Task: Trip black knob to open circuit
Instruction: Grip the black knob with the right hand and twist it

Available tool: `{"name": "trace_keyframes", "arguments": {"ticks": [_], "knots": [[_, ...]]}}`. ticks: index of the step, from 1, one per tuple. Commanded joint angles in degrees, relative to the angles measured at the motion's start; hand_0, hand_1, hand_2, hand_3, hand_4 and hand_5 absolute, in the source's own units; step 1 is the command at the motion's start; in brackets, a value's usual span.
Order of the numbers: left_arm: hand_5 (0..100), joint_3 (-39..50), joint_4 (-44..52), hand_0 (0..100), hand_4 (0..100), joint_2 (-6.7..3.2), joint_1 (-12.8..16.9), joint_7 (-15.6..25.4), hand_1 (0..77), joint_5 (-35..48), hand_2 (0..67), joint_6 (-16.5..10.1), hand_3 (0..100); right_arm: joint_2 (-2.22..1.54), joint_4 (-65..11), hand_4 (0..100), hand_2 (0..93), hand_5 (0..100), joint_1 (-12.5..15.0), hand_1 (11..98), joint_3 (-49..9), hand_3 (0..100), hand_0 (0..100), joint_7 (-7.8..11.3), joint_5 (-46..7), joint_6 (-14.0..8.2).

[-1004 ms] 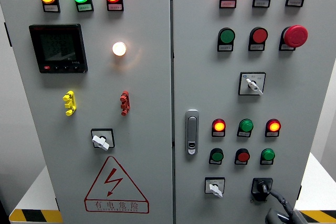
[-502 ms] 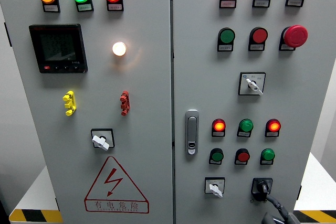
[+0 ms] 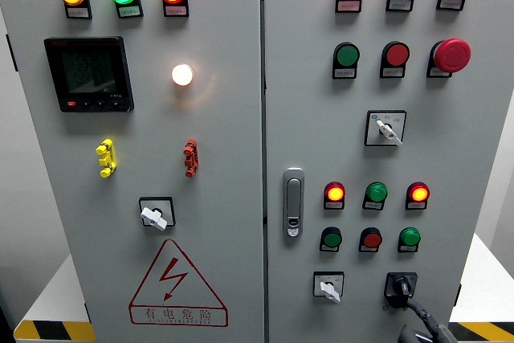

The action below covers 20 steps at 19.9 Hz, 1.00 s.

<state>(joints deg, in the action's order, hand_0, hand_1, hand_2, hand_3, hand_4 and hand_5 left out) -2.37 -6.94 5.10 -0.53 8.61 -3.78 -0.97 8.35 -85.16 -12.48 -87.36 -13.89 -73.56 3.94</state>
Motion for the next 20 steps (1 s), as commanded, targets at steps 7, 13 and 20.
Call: {"name": "trace_keyframes", "arguments": {"ticks": [7,13,20], "knots": [[2,0.0,0.0,0,7,-0.01,0.0,0.0,3.4,0.0,12.8,0.0,21,0.09,-1.4,97,2.4,100,1.3,83.4,1.2,91,100,-0.17,0.0,0.1],[2,0.0,0.0,0,7,-0.01,0.0,0.0,3.4,0.0,12.8,0.0,21,0.00,-2.2,97,2.7,100,1.5,82.3,1.6,91,100,-0.26,0.0,0.1],[2,0.0,0.0,0,7,-0.01,0.0,0.0,3.2,0.0,12.8,0.0,21,0.00,-2.6,98,2.8,100,1.8,81.8,2.0,91,100,-0.35,-0.1,0.1]]}}
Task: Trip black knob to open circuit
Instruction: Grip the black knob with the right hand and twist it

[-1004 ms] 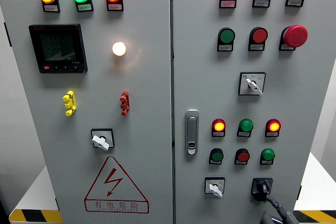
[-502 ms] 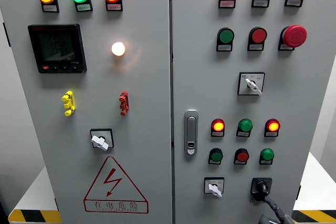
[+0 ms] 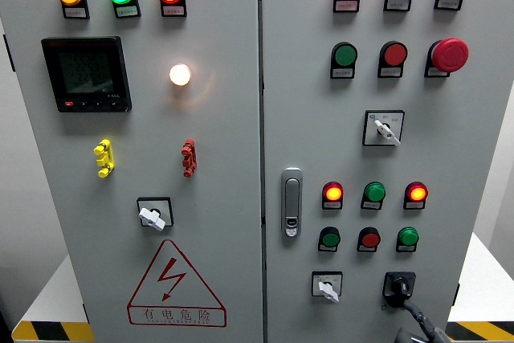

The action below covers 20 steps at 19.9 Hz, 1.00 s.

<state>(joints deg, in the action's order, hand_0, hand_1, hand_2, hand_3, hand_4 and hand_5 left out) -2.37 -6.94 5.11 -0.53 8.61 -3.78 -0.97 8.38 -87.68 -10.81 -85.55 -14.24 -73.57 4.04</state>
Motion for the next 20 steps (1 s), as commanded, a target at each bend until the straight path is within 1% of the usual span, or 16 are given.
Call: {"name": "trace_keyframes", "arguments": {"ticks": [1,2,3,20], "knots": [[2,0.0,0.0,0,7,-0.01,0.0,0.0,3.2,0.0,12.8,0.0,21,0.06,0.0,98,2.8,100,0.1,81.7,0.4,91,100,0.00,0.0,0.0],[2,0.0,0.0,0,7,-0.01,0.0,0.0,3.2,0.0,12.8,0.0,21,-0.03,0.0,98,2.8,100,0.0,81.5,0.4,91,100,0.00,0.0,0.0],[2,0.0,0.0,0,7,-0.01,0.0,0.0,3.1,0.0,12.9,0.0,21,0.06,-0.1,98,2.8,100,0.0,81.1,0.5,91,100,0.00,0.0,0.1],[2,0.0,0.0,0,7,-0.01,0.0,0.0,3.2,0.0,12.9,0.0,21,0.06,-0.5,99,3.4,100,-0.4,79.1,1.5,92,100,-0.09,-0.1,0.4]]}}
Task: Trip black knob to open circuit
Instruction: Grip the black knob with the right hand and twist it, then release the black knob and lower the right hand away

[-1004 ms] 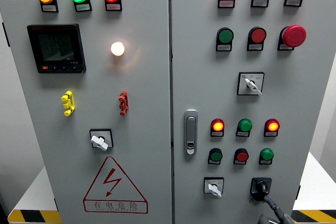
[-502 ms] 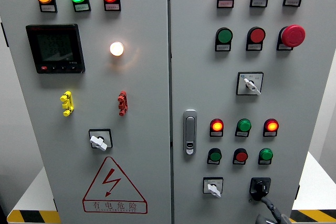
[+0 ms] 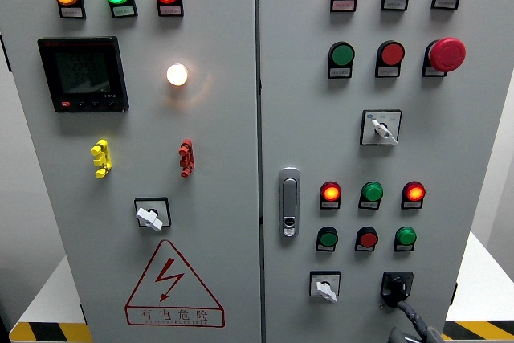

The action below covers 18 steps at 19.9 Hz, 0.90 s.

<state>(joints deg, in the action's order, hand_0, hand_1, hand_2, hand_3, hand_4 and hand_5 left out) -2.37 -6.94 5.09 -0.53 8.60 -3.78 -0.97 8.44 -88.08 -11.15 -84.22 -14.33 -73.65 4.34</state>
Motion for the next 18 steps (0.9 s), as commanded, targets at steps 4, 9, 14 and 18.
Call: {"name": "trace_keyframes", "arguments": {"ticks": [4,9,14,18], "knots": [[2,0.0,0.0,0,7,0.01,0.0,0.0,3.2,0.0,12.8,0.0,21,0.00,-0.1,99,3.7,100,0.0,79.0,0.3,92,100,0.00,0.0,0.1],[2,0.0,0.0,0,7,0.01,0.0,0.0,3.4,0.0,12.8,0.0,21,0.00,-0.1,99,3.9,100,0.0,78.9,0.3,92,100,0.00,0.0,0.1],[2,0.0,0.0,0,7,0.01,0.0,0.0,3.4,0.0,12.8,0.0,21,0.09,0.1,99,4.0,100,0.0,77.7,-0.2,92,100,0.00,0.0,0.1],[2,0.0,0.0,0,7,0.01,0.0,0.0,3.1,0.0,12.9,0.0,21,0.00,0.2,99,4.1,100,0.3,76.9,-0.6,92,100,0.00,0.0,0.1]]}}
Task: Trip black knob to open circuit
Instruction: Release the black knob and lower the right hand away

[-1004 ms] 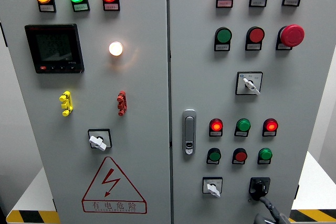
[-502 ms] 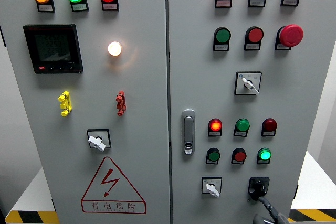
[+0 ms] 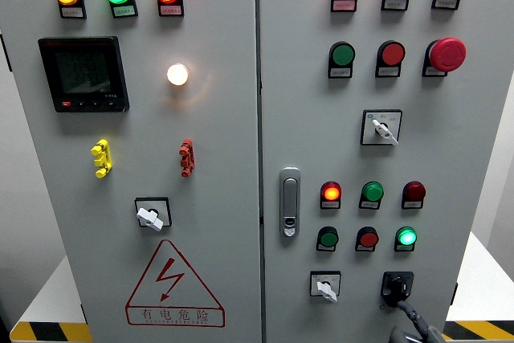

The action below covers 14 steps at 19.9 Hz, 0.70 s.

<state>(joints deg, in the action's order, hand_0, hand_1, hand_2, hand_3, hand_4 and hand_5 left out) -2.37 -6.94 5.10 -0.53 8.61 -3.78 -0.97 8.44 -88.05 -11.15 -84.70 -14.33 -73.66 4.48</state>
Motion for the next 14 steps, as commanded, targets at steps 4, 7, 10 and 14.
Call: {"name": "trace_keyframes", "arguments": {"ticks": [4,7,10,14], "knots": [[2,0.0,0.0,0,7,0.00,0.0,0.0,3.2,0.0,12.9,0.0,21,0.00,0.1,99,4.1,100,0.6,76.7,-0.4,92,100,0.00,0.0,-0.2],[2,0.0,0.0,0,7,0.00,0.0,0.0,3.2,0.0,12.9,0.0,21,0.00,0.2,99,4.2,100,0.7,76.6,-1.6,92,100,0.00,0.0,-0.1],[2,0.0,0.0,0,7,0.00,0.0,0.0,3.4,0.0,12.9,0.0,21,-0.18,0.2,99,4.3,100,1.1,76.5,-2.4,92,100,0.00,0.0,-0.1],[2,0.0,0.0,0,7,0.00,0.0,0.0,3.2,0.0,12.9,0.0,21,-0.35,0.1,99,4.3,100,1.8,76.4,-3.1,92,100,0.00,0.1,0.0]]}}
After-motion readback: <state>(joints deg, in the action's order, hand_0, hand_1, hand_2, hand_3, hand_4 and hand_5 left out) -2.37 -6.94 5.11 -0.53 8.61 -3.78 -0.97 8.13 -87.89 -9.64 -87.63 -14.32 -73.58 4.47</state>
